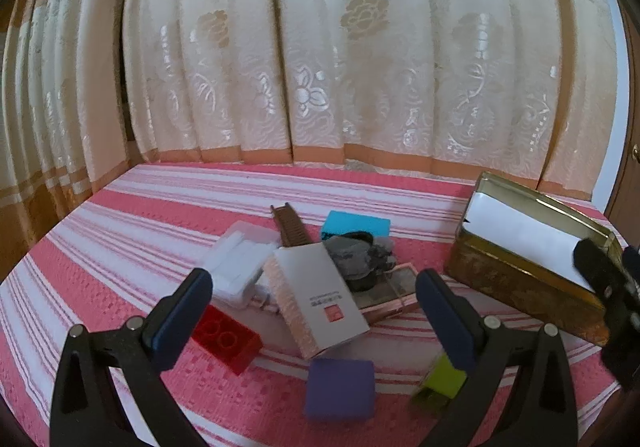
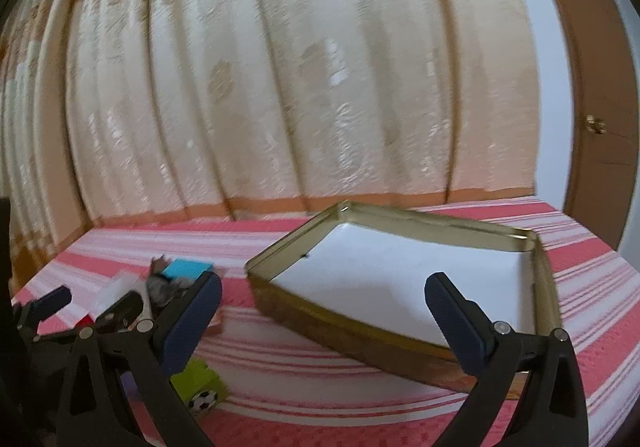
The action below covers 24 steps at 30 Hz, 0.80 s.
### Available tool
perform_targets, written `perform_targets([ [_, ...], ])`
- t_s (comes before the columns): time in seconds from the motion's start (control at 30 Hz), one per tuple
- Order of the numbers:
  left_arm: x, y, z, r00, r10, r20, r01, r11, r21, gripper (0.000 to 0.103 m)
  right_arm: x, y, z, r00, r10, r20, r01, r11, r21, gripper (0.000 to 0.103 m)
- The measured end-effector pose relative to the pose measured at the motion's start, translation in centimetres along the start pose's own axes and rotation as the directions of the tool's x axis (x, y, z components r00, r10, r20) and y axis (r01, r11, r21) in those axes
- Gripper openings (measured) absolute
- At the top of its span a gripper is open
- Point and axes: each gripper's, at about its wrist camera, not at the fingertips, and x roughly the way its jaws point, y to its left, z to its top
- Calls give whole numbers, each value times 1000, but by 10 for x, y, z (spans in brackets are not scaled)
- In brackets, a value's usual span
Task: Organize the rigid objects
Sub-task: 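Grasp the purple block with the left tool while the right tool grasps the green cube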
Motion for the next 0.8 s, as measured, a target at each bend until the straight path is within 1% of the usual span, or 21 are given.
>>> perform_targets([
  [0.07,1,7,-2,999,16,-28,-16,1000,0,103,6,5,-3,998,45,-41,-46,999,-22,103],
  [0.1,0,11,-4,999,31,-44,-31,1000,1,103,10,10,-5,994,83,-71,-86,995,-42,102],
  [0.2,-5,26,-8,996,58,-63,-59,998,-17,103,16,22,-11,979,157,-131,-169,982,-85,102],
  [0.33,-10,48,-14,992,80,-97,-84,996,-42,103,23,45,-19,943,246,-223,-285,944,-165,101],
  [0.37,-10,53,-15,991,78,-105,-83,995,-51,103,25,48,-21,935,261,-239,-306,936,-173,101],
  [0.4,-10,58,-17,991,68,-118,-76,995,-64,103,28,53,-23,920,282,-271,-337,924,-183,101],
  [0.47,-9,63,-20,988,52,-143,-63,995,-72,102,35,56,-26,901,300,-312,-368,911,-188,101],
  [0.53,-8,65,-23,985,43,-168,-55,996,-68,103,42,61,-30,876,317,-364,-402,896,-188,95],
  [0.6,-10,64,-24,984,39,-176,-51,997,-64,102,50,65,-34,851,320,-417,-424,886,-185,83],
  [0.63,-11,63,-25,984,41,-176,-52,997,-58,102,55,67,-36,842,315,-438,-428,884,-186,79],
  [0.67,-12,61,-25,983,44,-177,-54,997,-50,102,59,69,-38,830,309,-464,-432,883,-185,72],
  [0.7,-12,59,-25,983,47,-179,-54,998,-39,102,63,69,-41,814,307,-493,-439,881,-178,63],
  [0.73,-13,57,-26,982,47,-181,-53,998,-29,102,67,69,-44,797,304,-521,-445,879,-168,58],
  [0.77,-13,56,-26,982,47,-181,-52,998,-24,101,69,67,-45,788,303,-535,-447,880,-160,51],
  [0.8,-13,52,-26,982,43,-182,-47,999,-16,99,69,66,-45,793,301,-530,-441,883,-158,50],
])
